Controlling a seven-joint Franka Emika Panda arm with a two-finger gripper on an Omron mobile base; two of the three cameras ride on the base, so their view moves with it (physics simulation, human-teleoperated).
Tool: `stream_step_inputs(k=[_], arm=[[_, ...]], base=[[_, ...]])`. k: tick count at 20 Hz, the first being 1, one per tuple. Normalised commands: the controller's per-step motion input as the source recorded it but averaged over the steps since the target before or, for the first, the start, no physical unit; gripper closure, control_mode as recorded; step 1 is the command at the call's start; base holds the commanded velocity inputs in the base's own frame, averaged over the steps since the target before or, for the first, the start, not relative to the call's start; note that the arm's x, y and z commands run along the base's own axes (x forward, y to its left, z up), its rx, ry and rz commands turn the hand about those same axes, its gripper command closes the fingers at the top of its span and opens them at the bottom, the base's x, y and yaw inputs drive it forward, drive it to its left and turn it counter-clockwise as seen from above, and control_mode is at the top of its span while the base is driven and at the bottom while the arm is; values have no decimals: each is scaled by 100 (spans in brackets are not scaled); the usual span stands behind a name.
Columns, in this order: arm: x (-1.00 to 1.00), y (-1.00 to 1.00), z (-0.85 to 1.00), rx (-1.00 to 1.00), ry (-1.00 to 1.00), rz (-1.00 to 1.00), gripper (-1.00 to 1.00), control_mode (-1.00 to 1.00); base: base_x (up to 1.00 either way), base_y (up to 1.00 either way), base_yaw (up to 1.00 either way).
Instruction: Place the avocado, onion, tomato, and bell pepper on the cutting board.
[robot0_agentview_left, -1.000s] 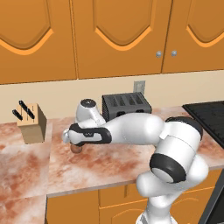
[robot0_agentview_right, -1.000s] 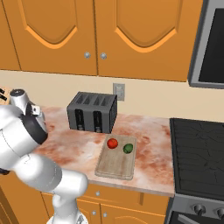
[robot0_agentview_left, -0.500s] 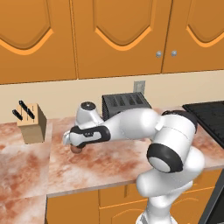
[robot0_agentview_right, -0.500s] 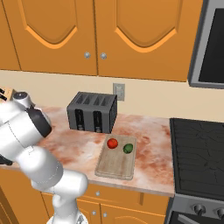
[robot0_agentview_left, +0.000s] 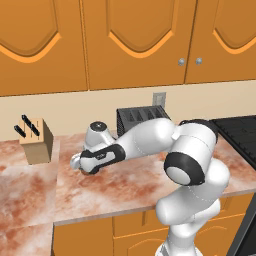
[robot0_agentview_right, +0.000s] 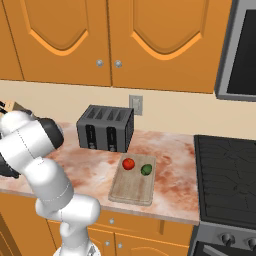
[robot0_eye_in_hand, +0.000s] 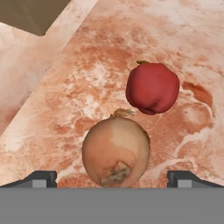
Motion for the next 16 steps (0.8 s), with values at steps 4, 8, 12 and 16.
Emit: stream_step_inputs(k=[4,8,12,16], arm=[[13,6,-17,-1,0,0,-100,-100],[18,2,-18,0,0,0,-100,-100],[19,5,-21,-1,0,0,-100,-100],[18,10,-21,-1,0,0,-100,-100]], base=[[0,0,0],[0,0,0],[0,0,0],[0,0,0]])
